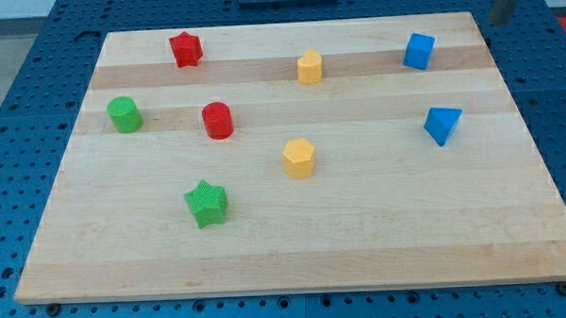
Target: Move blue cube closer to blue triangle
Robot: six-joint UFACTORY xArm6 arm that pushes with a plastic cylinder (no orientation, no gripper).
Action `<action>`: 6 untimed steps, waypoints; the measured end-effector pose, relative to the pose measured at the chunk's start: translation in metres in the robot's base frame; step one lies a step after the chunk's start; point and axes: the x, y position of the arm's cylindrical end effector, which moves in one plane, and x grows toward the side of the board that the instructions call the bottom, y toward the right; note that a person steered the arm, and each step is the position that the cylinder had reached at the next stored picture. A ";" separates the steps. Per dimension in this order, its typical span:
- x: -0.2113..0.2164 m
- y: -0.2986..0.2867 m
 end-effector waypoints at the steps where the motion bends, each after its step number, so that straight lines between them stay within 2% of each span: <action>1: 0.008 -0.057; 5: 0.008 -0.101; 6: 0.019 -0.136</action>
